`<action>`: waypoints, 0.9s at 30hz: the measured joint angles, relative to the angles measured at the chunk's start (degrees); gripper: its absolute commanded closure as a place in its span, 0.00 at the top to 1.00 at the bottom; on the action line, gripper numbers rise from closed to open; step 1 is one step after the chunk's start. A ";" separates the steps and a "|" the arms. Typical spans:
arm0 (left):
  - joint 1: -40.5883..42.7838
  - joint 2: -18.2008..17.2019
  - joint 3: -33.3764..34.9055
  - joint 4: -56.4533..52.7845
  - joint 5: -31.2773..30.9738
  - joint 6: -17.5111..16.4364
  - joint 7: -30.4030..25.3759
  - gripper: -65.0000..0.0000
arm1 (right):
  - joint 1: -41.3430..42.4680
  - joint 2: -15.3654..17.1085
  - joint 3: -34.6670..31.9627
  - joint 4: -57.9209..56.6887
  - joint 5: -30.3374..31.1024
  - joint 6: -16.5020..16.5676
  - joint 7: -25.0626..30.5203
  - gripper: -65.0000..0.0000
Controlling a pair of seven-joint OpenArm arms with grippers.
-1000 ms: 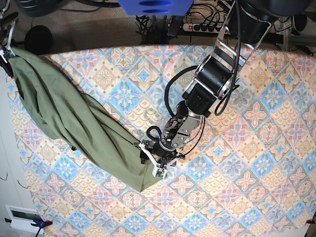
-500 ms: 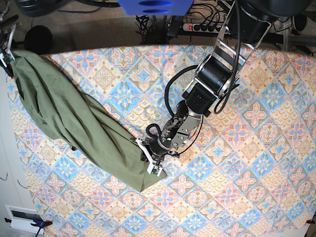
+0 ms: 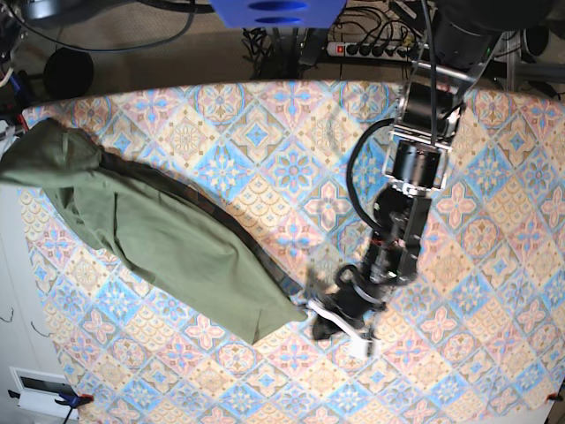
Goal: Layout the t-shirt on the table in an organized manner, then fold the t-shirt properly
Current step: 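Drag the shirt end with the left gripper away from the right gripper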
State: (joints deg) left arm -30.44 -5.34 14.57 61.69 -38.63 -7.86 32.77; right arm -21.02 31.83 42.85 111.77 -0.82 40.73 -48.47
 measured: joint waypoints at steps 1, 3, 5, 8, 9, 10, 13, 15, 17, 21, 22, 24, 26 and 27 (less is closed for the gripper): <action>0.35 -1.27 -0.76 0.72 -1.57 -0.11 0.44 0.00 | 2.32 -0.09 -0.74 -0.02 0.09 0.22 -0.79 0.01; 1.18 -3.56 -1.73 1.88 -5.35 -0.61 0.52 0.00 | 6.32 0.79 -2.21 -0.35 0.17 0.17 -3.04 0.01; 2.32 -6.19 -2.40 2.71 -8.35 -0.57 0.94 0.00 | 9.68 2.29 -3.98 -0.90 -0.04 -0.13 -4.90 0.01; 4.50 -10.25 -3.48 5.97 -12.17 -0.52 1.22 0.00 | 14.56 2.14 -5.88 -1.73 -0.22 0.00 -6.49 0.01; 4.76 -11.47 -3.52 6.93 -13.29 -0.57 1.05 0.00 | 15.93 1.99 -6.40 -2.05 -0.02 -0.15 -6.43 0.01; 4.74 -12.66 -3.43 7.52 -14.32 -0.61 1.11 0.00 | 17.09 1.95 -6.71 -2.27 0.20 -0.22 -6.47 0.01; 5.60 -14.69 -3.15 8.68 -15.82 -0.57 0.24 0.00 | 19.56 2.14 -7.50 -3.06 -0.28 -0.31 -9.14 0.01; 6.27 -14.99 0.57 8.46 -15.82 0.04 0.00 0.00 | 19.26 2.14 -7.52 -2.95 -0.09 -0.24 -9.20 0.01; 6.45 -13.75 5.31 7.87 -15.47 0.02 0.70 0.04 | 18.93 2.10 -7.52 -2.91 -0.09 -0.24 -9.44 0.01; 3.89 -5.60 10.64 1.81 -12.63 -0.96 1.33 0.35 | 15.58 2.27 -7.61 -2.29 0.02 -0.31 -8.55 0.01; 2.95 -3.85 10.86 -0.13 -10.71 -0.61 0.81 0.41 | 14.34 2.08 -7.61 -1.97 -0.11 -0.22 -9.11 0.01; 1.16 -0.76 10.69 -4.61 -5.95 -0.61 0.13 0.51 | 13.03 1.60 -7.50 -1.46 -0.50 -0.22 -9.90 0.01; 0.31 1.88 10.64 -8.55 -0.11 -0.59 -0.74 0.52 | 12.52 1.81 -7.48 -1.33 -0.24 -0.24 -9.18 0.01; 0.17 2.62 10.62 -10.05 1.84 -0.52 -2.03 0.51 | 12.28 1.84 -7.48 -1.18 -0.13 -0.24 -8.66 0.01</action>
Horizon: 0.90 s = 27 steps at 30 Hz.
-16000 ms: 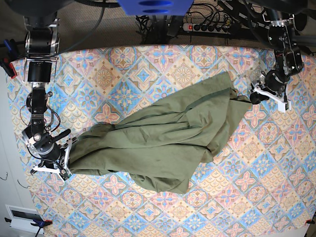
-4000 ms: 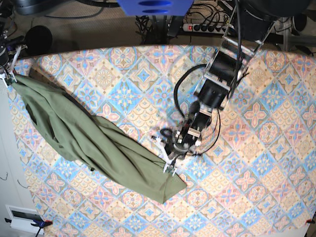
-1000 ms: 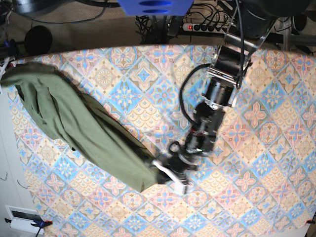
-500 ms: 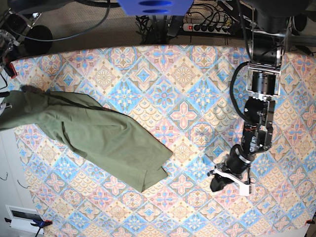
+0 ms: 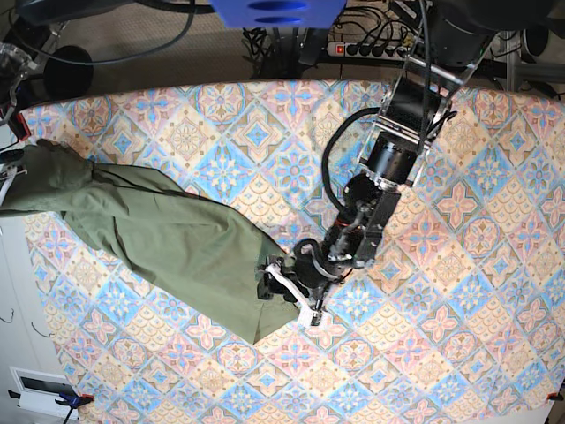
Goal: Layout the t-shirt on the table in an organized manner, then fold the t-shirt properly
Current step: 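Drag the shirt end with the left gripper away from the right gripper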
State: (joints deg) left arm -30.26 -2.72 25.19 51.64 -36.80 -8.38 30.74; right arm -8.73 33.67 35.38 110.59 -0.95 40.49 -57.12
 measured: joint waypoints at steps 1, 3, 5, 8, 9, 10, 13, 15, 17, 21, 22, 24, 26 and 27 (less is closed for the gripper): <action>0.00 0.57 -0.04 -1.38 1.90 0.00 -1.86 0.50 | -0.37 0.00 0.00 0.17 0.09 -0.04 0.09 0.01; 0.33 0.98 -0.04 -2.64 4.00 0.44 -3.96 0.49 | -1.90 -0.13 0.94 0.28 0.17 0.02 0.04 0.01; 0.33 0.96 -0.09 -2.80 4.31 0.39 -4.90 0.48 | -2.84 -0.15 2.14 0.28 0.00 0.00 -0.66 0.01; 0.13 1.07 -1.66 -2.78 4.48 -0.13 -5.81 0.49 | -3.02 -0.04 2.73 0.31 -0.31 -0.02 -0.66 0.01; 0.13 1.29 -3.52 -2.78 4.85 -0.11 -5.66 0.49 | -2.99 -0.07 2.62 0.35 0.07 0.00 -0.57 0.01; 0.15 1.36 -5.40 -2.80 4.96 -0.09 -5.62 0.49 | -2.97 -0.11 2.56 0.35 0.11 0.00 -0.44 0.01; -0.11 0.63 -8.52 -2.80 5.16 0.46 -5.68 0.49 | -2.99 -0.13 2.56 0.39 0.04 -0.02 -0.37 0.01; -0.22 -0.79 -8.44 -3.32 5.20 0.24 -5.81 0.49 | -2.99 -0.15 2.56 0.39 0.07 0.00 -0.52 0.01; -0.57 -0.94 -8.46 -5.97 5.16 0.24 -6.01 0.49 | -2.97 -0.15 2.56 0.39 0.07 -0.02 -0.50 0.01; -2.78 -0.28 -8.44 -14.93 5.25 -0.02 -5.46 0.49 | -2.99 -0.11 2.56 0.44 0.09 0.00 -0.50 0.01; -3.26 0.22 -8.41 -16.65 5.46 -0.02 -6.05 0.49 | -2.95 -0.13 2.56 0.44 0.04 -0.02 -0.55 0.01; -4.20 1.20 -8.41 -18.08 5.31 -0.02 -6.05 0.49 | -2.99 -0.13 2.56 0.44 0.07 0.00 -0.52 0.01; -4.39 1.92 -7.48 -17.97 5.07 -0.46 -6.08 0.49 | -2.97 -0.15 2.56 0.44 0.07 0.00 -0.55 0.01; -4.50 2.19 -6.03 -17.92 5.07 -0.44 -6.08 0.49 | -2.95 -0.13 2.56 0.44 0.09 0.00 -0.48 0.01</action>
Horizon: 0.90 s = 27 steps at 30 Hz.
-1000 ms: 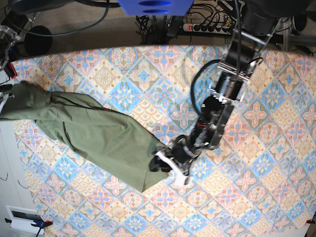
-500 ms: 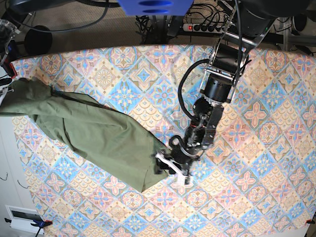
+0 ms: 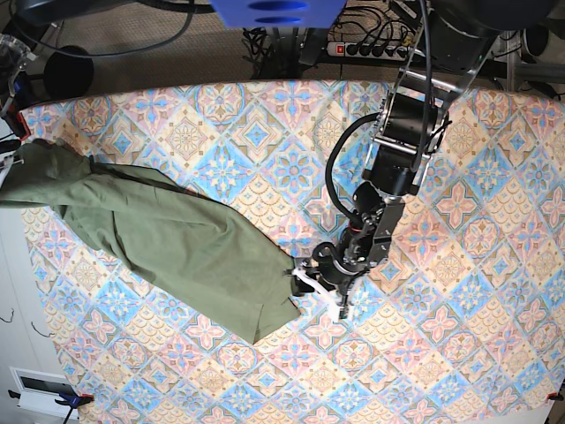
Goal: Layout the t-shirt on the table in an organized manner, then fold the t-shirt properly
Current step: 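Drag the shirt end with the left gripper away from the right gripper, then lift the shirt high with both grippers and fling it onto the table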
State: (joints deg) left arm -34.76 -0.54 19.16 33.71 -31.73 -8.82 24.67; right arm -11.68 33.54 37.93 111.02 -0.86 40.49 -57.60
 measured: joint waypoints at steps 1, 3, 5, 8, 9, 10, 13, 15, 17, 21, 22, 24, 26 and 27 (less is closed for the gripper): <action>0.02 0.26 1.86 -0.02 -0.35 -0.09 -0.09 0.49 | 0.04 0.00 0.00 0.00 -0.02 -0.02 0.02 0.01; 0.24 0.55 4.92 -0.02 -0.35 -2.38 0.35 0.49 | -0.07 0.00 0.00 0.00 -0.04 0.00 -0.09 0.01; 0.35 0.83 6.75 -0.02 -0.39 -2.89 -0.17 0.48 | 0.00 -0.02 0.00 0.00 0.00 0.00 0.00 0.01; 0.35 0.83 7.37 -0.02 -0.42 -3.28 -0.07 0.48 | 0.07 0.00 0.00 0.00 -0.04 -0.02 0.02 0.01; 0.35 0.79 7.39 -0.02 -0.42 -3.26 -0.07 0.45 | 0.07 -0.02 0.00 0.00 -0.02 0.00 -0.07 0.01; 0.35 0.76 7.39 -0.02 -0.37 -3.23 -0.04 0.38 | 0.07 -0.02 0.00 0.00 -0.02 0.00 -0.04 0.01; 0.57 0.68 7.06 -0.02 -0.37 -3.10 0.00 0.08 | 0.07 -0.02 0.00 0.00 -0.04 -0.02 -0.04 0.01; 0.70 0.70 6.05 -0.02 -0.37 -3.08 0.15 0.00 | 0.07 -0.02 0.00 0.00 -0.02 -0.02 -0.04 0.01; 0.44 0.83 3.65 0.22 -0.42 -3.08 0.50 0.00 | 0.13 -0.02 0.00 0.00 -0.04 -0.02 -0.09 0.01; 0.28 -0.13 -5.33 9.20 -0.39 -3.45 1.62 0.00 | 0.87 -0.04 -0.02 -0.20 0.00 0.00 0.13 0.01; -0.24 -0.63 -7.39 11.28 -0.46 -3.72 1.11 0.00 | 1.66 -0.09 -0.02 -0.59 0.00 0.11 0.02 0.01; -1.18 -1.60 -11.02 14.64 -0.63 -3.10 1.22 0.00 | 5.03 -0.24 -0.17 -1.64 -0.09 0.17 -0.74 0.01; -1.16 -2.75 -14.60 19.17 -0.50 -2.95 5.60 0.00 | 9.64 -0.02 -0.76 -3.48 0.17 0.00 -0.13 0.01; -0.85 -2.99 -15.98 21.44 -0.35 -3.06 6.23 0.00 | 11.65 0.09 -1.40 -4.68 0.26 0.00 -0.02 0.01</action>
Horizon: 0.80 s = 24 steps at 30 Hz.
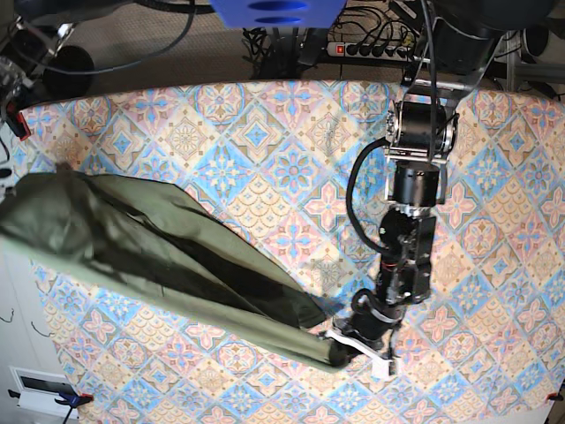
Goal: Layout the t-shirt on the table in an organized manner, then fold the t-shirt properly
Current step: 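Lift the shirt high with both grippers and fling it onto the table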
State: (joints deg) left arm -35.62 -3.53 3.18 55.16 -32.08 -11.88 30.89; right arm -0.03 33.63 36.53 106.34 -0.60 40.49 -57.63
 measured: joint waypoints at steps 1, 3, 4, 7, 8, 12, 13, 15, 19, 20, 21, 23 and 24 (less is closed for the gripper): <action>0.26 0.02 -1.11 2.19 0.02 0.17 0.87 0.00 | 1.95 0.09 -0.74 -1.57 0.07 -0.07 0.15 0.01; -1.29 -0.31 -1.70 3.54 0.07 -0.02 1.60 0.00 | 5.46 -0.24 -2.27 -4.94 0.20 0.26 -0.11 0.01; -2.51 -0.68 -1.95 3.56 0.13 0.13 2.19 0.00 | 7.04 -0.33 -2.82 -6.60 0.28 0.28 -0.13 0.01; -6.64 -2.97 -1.92 3.74 -4.83 -0.57 2.25 0.00 | 13.42 -0.37 -5.92 -11.39 -0.61 0.35 -0.98 0.01; -8.09 -3.96 -1.90 3.67 -6.43 -0.46 2.05 0.00 | 16.04 -0.24 -7.37 -12.92 -0.61 0.24 -0.90 0.01; -14.58 -6.93 -2.01 -0.26 -10.29 0.46 1.90 0.00 | 27.69 -0.02 -13.94 -20.46 -0.13 0.02 0.57 0.01; -16.13 -7.30 -2.14 -1.27 -10.75 0.61 1.64 0.00 | 30.40 -0.07 -15.72 -22.43 -0.02 0.17 0.92 0.01; -19.10 -7.61 -2.19 -4.15 -11.69 -0.04 1.27 0.00 | 35.34 -0.11 -19.67 -26.99 -0.11 0.22 3.39 0.01; -25.55 -6.78 -2.08 -12.15 -11.28 0.11 1.05 0.00 | 44.96 0.52 -27.71 -37.75 -0.70 0.26 8.66 0.01; -26.60 -6.60 -1.99 -13.55 -11.32 0.00 1.05 0.00 | 47.19 0.48 -29.49 -40.06 -1.01 0.20 10.29 0.01; -27.98 -6.40 -1.92 -15.28 -11.39 0.00 1.14 0.00 | 49.72 0.61 -31.28 -42.91 -0.83 0.17 12.17 0.01; -30.12 -6.40 -1.95 -17.79 -10.97 -0.04 -0.37 0.00 | 54.60 0.39 -34.40 -47.71 -0.31 0.55 16.15 0.01; -31.30 -6.47 -1.95 -19.54 -10.99 -0.07 -1.99 0.00 | 57.05 0.39 -35.87 -50.36 -0.39 0.59 17.84 0.01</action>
State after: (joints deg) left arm -66.92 -10.00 1.23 35.62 -43.07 -11.94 28.91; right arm 57.01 34.02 0.67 55.99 -0.99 41.08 -39.79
